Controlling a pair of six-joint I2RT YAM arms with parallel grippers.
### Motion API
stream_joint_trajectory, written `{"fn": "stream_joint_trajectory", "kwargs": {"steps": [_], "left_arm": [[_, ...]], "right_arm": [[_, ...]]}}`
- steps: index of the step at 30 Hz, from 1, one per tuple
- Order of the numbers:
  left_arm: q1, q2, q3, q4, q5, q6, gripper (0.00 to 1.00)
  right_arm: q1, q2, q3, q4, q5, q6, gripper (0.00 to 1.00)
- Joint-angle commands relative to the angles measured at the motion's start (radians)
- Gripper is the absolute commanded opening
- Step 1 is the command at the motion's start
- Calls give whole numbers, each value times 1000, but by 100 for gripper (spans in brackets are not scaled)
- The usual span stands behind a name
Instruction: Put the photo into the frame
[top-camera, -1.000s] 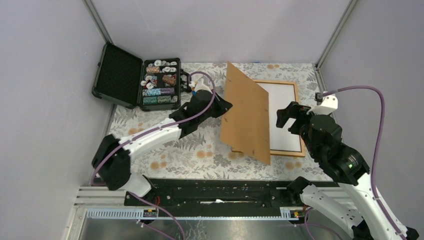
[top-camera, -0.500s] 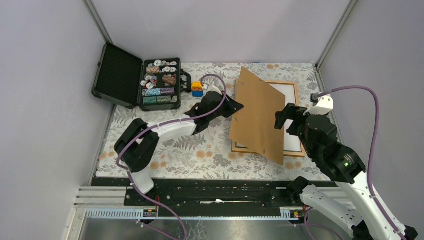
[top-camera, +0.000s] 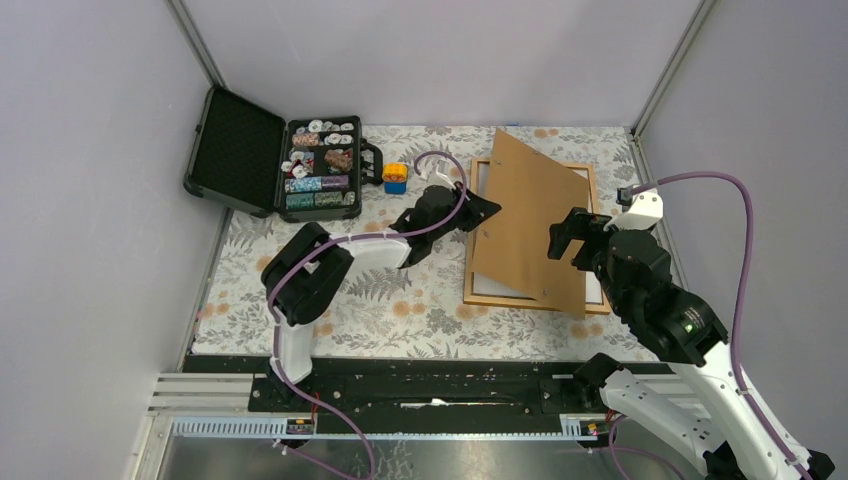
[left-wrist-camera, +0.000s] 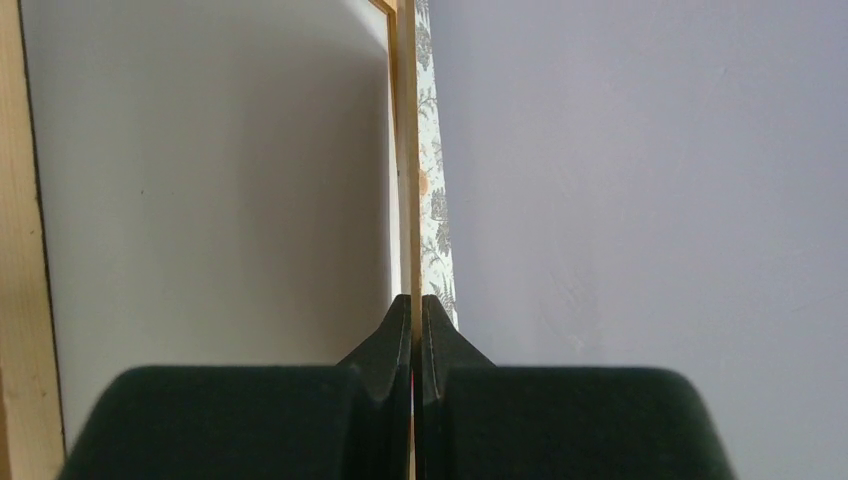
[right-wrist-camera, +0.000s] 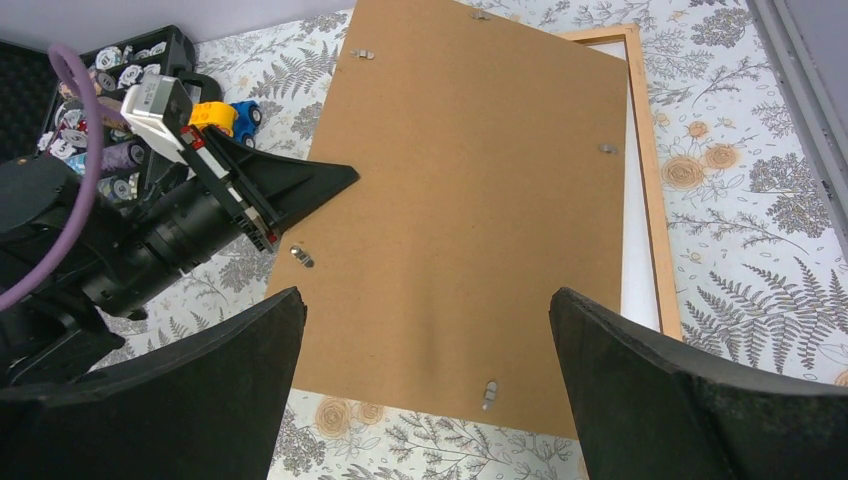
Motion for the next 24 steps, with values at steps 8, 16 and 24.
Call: {"fn": "stream_joint_trajectory", "kwargs": {"steps": [8, 16, 24], "left_arm": [[3, 78, 52, 314, -29, -92, 0], [-2, 58, -22, 340, -107, -104, 0], [-3, 103, -9, 373, -61, -125, 0]], "right_arm": [[-1, -1, -14, 47, 27, -22, 100], [-1, -2, -28, 52, 18, -12, 100], [0, -11, -35, 52, 13, -6, 100]]}}
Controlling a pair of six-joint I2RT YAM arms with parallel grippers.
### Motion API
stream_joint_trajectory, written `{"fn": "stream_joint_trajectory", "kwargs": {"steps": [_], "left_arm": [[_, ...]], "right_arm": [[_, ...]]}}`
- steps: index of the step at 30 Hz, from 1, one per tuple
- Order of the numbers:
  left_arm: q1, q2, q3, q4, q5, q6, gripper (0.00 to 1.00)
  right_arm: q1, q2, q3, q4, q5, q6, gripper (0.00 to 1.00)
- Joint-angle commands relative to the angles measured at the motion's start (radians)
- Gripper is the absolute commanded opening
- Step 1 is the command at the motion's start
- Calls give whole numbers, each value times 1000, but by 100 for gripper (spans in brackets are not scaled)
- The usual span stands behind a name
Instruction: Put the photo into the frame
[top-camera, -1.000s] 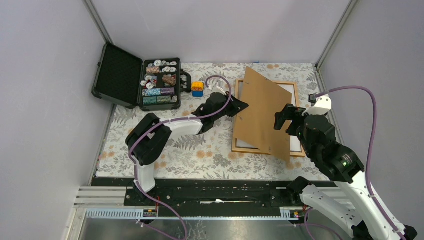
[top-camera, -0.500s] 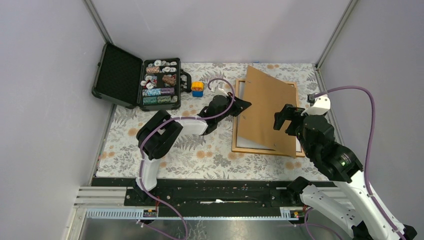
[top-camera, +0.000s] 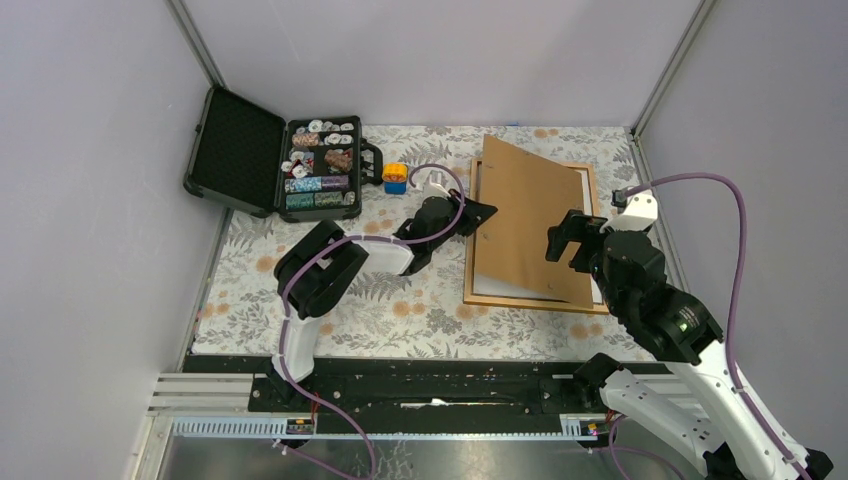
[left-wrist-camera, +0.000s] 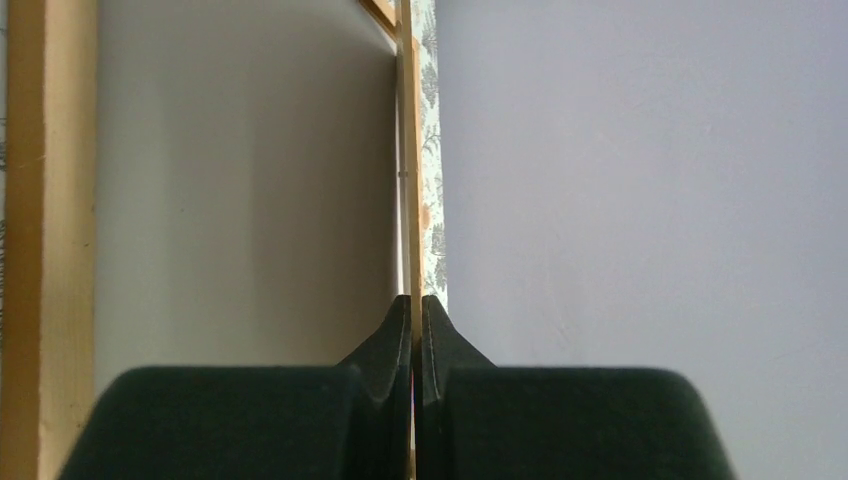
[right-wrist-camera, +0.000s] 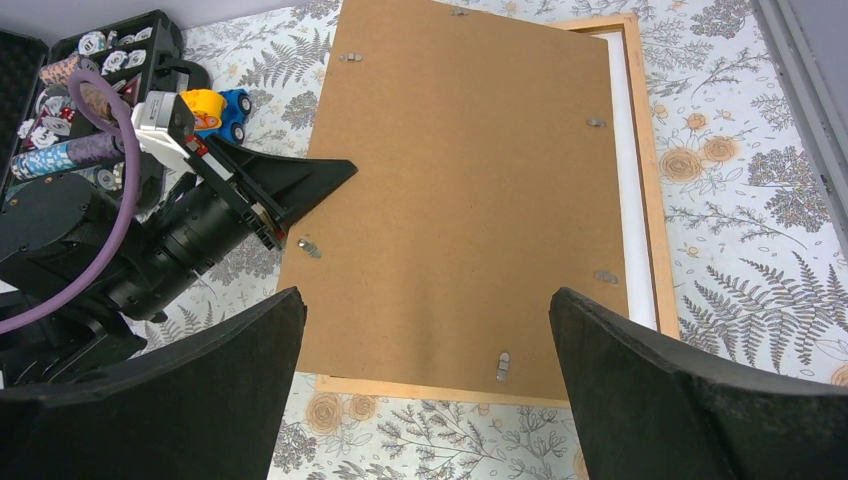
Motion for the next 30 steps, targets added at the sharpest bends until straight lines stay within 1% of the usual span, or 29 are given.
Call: {"fn": "stream_joint_trajectory", "kwargs": {"steps": [1, 3, 6, 16, 18, 24, 30], "left_arm": [[-3, 17, 53, 189, 22, -38, 0], [-5, 37, 70, 192, 53, -43, 0], [-14, 43, 64, 192, 32, -39, 0], [-28, 83, 69, 203, 31, -17, 0], [-32, 78, 55, 207, -2, -2, 0], [-36, 94, 21, 314, -33, 26, 0], [-38, 126, 31, 378, -23, 50, 0]], "right_arm": [[-1, -11, -6, 40, 15, -1, 100], [0, -12, -9, 39, 14, 2, 100], [-1, -15, -14, 40, 9, 4, 100], [0, -19, -20, 40, 3, 11, 100], [0, -21, -24, 40, 1, 16, 100], [0, -21, -35, 46, -8, 22, 100], [0, -21, -38, 46, -9, 25, 100]]}}
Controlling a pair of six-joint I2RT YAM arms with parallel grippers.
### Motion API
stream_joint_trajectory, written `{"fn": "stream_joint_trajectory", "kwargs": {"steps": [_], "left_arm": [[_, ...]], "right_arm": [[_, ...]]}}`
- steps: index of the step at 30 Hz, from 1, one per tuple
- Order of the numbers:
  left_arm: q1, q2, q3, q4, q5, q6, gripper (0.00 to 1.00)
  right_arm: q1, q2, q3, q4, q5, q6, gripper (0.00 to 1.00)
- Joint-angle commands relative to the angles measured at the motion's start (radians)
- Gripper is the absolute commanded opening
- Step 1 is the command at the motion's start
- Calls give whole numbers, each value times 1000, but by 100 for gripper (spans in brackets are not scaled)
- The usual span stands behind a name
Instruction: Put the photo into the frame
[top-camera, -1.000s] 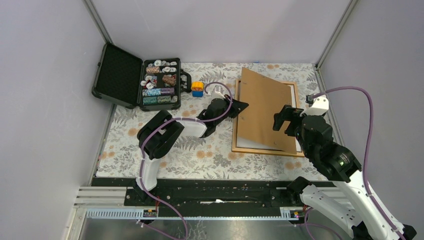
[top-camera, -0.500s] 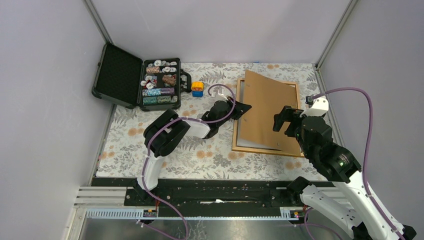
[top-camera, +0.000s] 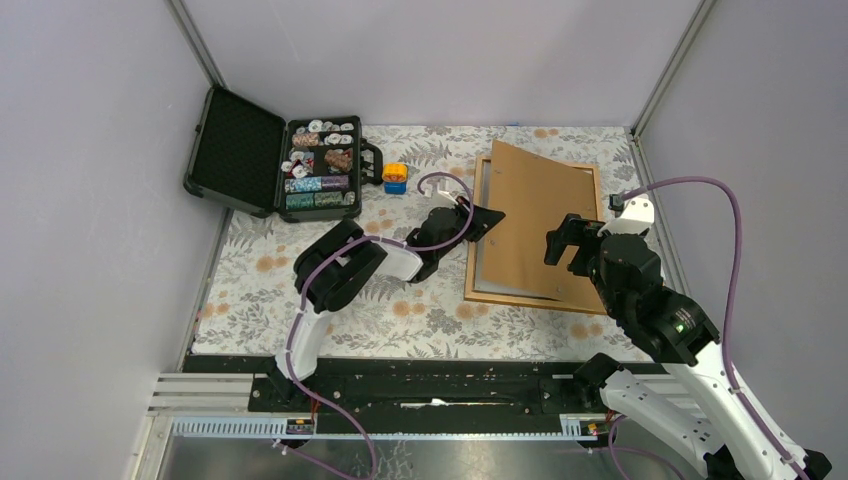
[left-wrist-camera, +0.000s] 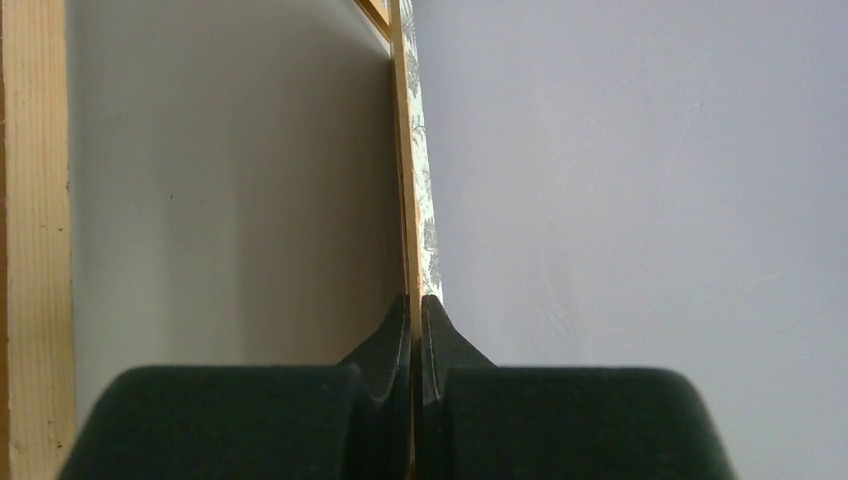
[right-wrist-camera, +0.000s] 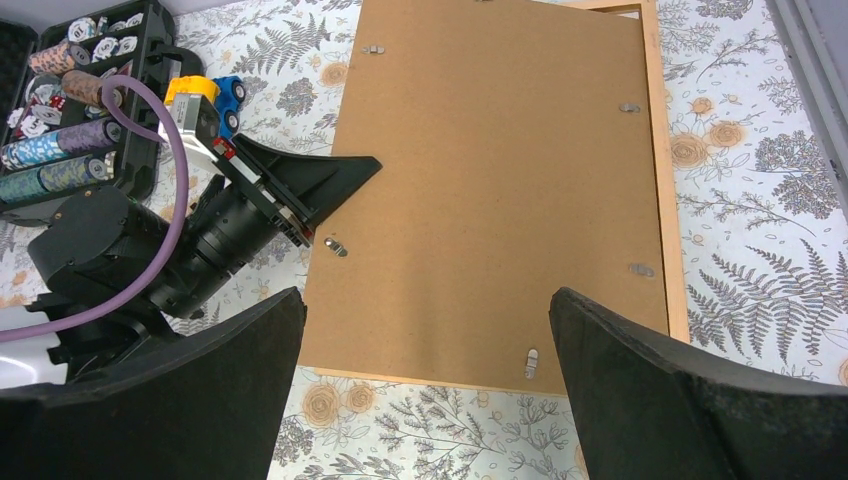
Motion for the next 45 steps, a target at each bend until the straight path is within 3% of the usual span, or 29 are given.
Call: {"fn": "stream_joint_trajectory", "kwargs": {"steps": [1, 32, 36, 45], "left_arm": [[-8, 18, 19, 198, -13, 41, 0], [62, 0, 43, 130, 15, 159, 0], [54, 62, 89, 136, 71, 108, 0], [30, 87, 78, 121, 46, 69, 0]], "right_arm": [[0, -4, -2, 46, -3, 12, 100], [0, 0, -15, 59, -41, 24, 100], [-1, 15, -8, 60, -47, 24, 100], [-1, 8, -17, 62, -46, 27, 100]]}}
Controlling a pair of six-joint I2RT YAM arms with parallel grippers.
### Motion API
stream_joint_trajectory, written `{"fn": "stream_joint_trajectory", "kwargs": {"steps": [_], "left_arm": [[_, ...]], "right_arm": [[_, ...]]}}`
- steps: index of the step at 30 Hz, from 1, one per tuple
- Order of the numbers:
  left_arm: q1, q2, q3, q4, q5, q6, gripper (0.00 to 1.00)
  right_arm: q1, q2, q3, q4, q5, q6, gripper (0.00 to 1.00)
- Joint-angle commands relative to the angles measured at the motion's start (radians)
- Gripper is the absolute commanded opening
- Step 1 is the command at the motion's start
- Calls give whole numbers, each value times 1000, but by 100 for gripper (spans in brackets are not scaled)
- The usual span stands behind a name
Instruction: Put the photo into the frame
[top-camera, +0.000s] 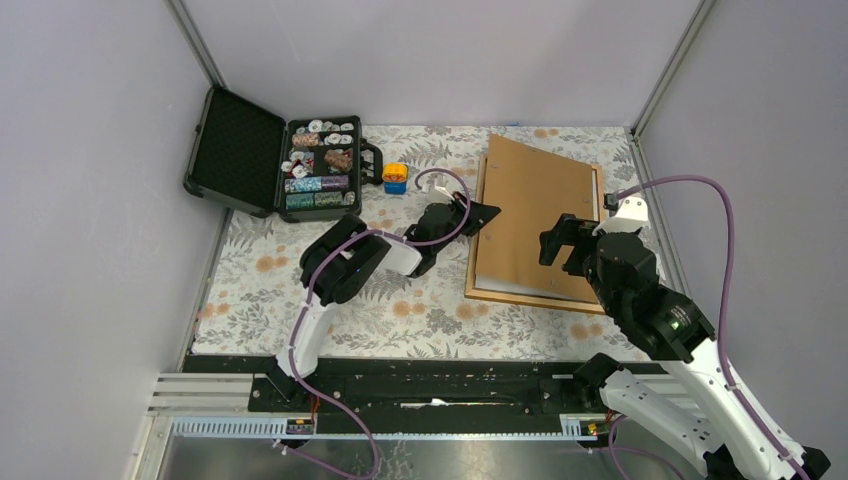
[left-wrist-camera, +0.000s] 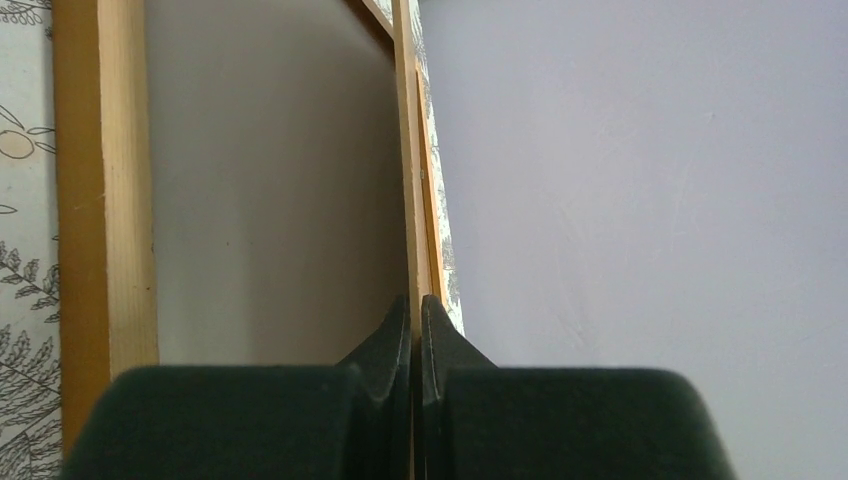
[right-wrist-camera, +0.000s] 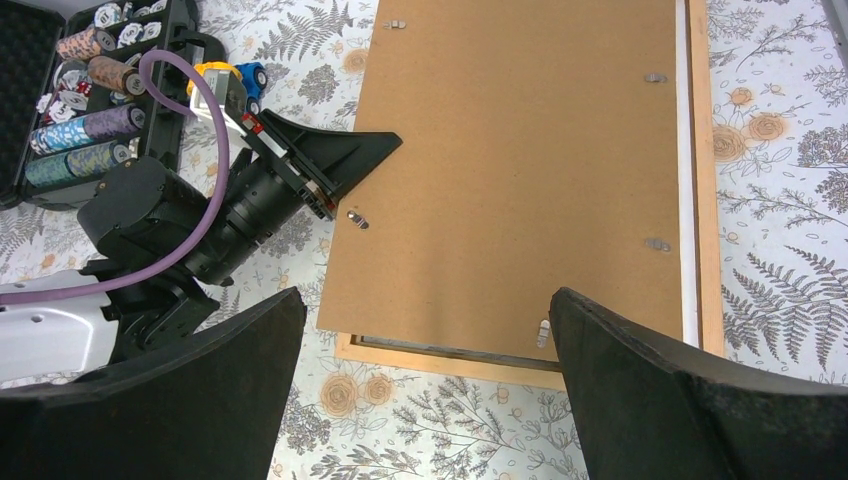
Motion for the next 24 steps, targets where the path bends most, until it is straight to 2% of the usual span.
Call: {"fn": "stream_joint_trajectory", "kwargs": {"steps": [1, 6, 10, 24], "left_arm": [[-21, 6, 35, 56, -10, 19, 0], [-22, 12, 82, -52, 11, -10, 0], [-21, -18, 37, 5, 24, -49, 0], [-22, -86, 7, -59, 43, -59, 0]], "right_arm": [[0, -2, -5, 42, 0, 10, 100], [0, 0, -5, 46, -1, 8, 100], [1, 1, -8, 46, 1, 7, 100], [-2, -1, -10, 49, -6, 13, 100]]}}
